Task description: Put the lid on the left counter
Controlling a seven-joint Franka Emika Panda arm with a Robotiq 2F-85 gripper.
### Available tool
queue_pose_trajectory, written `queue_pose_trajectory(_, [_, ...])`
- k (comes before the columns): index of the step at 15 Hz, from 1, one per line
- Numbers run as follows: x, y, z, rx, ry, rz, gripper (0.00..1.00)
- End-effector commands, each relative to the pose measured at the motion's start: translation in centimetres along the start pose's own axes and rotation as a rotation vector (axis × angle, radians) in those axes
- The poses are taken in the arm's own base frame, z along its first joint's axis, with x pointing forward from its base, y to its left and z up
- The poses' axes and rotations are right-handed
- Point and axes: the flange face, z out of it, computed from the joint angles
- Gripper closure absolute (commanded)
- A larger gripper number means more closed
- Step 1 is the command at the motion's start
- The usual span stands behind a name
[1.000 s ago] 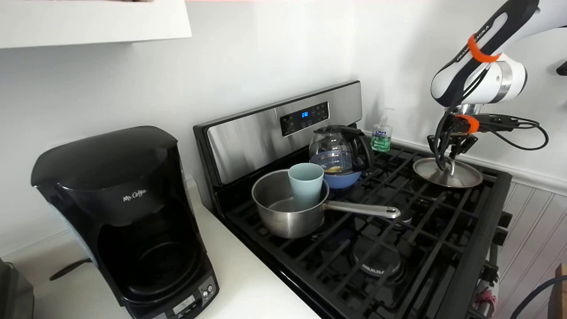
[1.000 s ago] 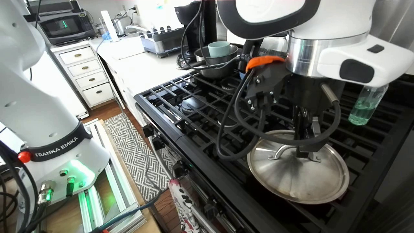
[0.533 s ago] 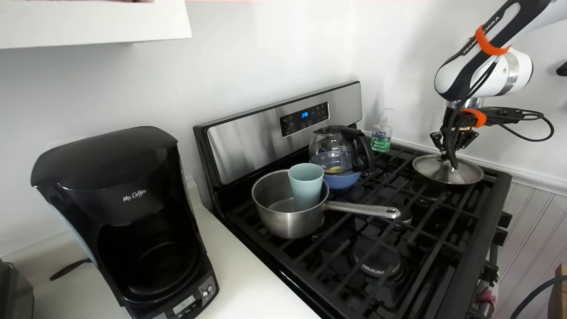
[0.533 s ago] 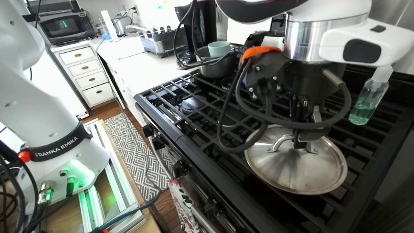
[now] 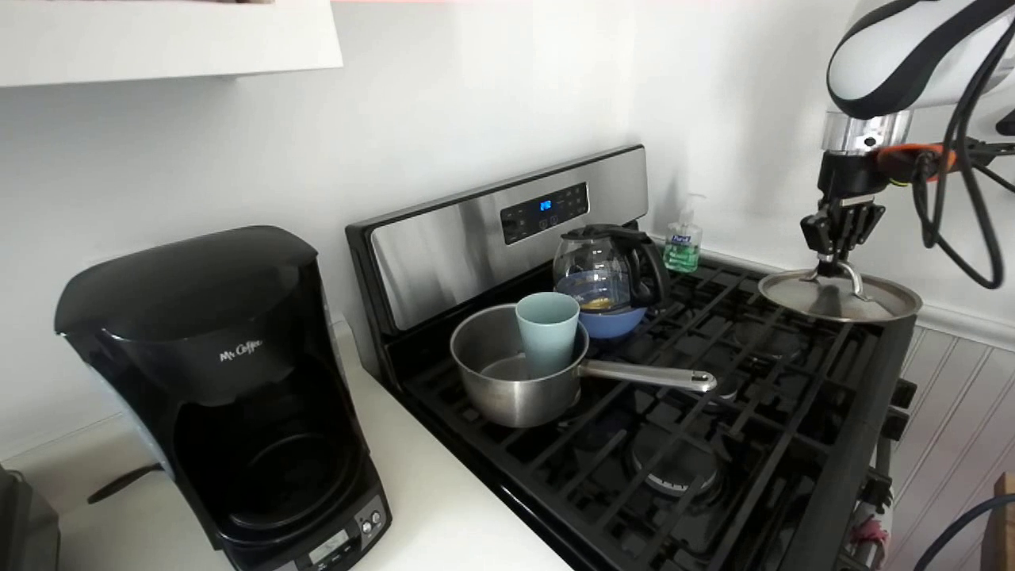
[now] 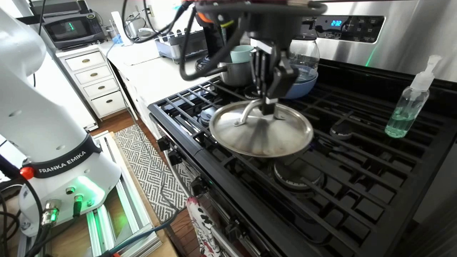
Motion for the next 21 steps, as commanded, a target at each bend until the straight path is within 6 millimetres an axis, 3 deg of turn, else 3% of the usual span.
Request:
queue_pose_trajectory(1, [-4.8,-6.6,-1.6,-0.006,-0.043,-0.195,0.96])
queue_pose_trajectory(8, [-9.3,-20.9,-1.7,0.005,-0.144,-0.583,0.96])
queue_pose_trajectory(9, [-9.5,-21.8,-2.0,0.005,-0.157,-0.64,0.96])
queue_pose_trajectory(10, [-8.4,-20.8,-1.4,-0.019,-0.141,-0.553,0.85])
queue_pose_trajectory(12, [-9.0,-22.4,-1.3,-0.024,-0.155,-0.611,0.85])
queue_pose_trajectory(14, [-9.0,-22.3,-1.3,-0.022,-0.158,-0.624,0.85])
queue_pose_trajectory(15, [-9.0,-22.2,-1.3,-0.02,-0.159,-0.627,0.96])
queue_pose_trajectory(17, [-8.1,-26.1,-0.9,-0.06,-0.188,-0.799,0.96])
queue_pose_trajectory(21, [-9.7,-36.2,0.4,-0.078,-0.232,-1.01,0.96])
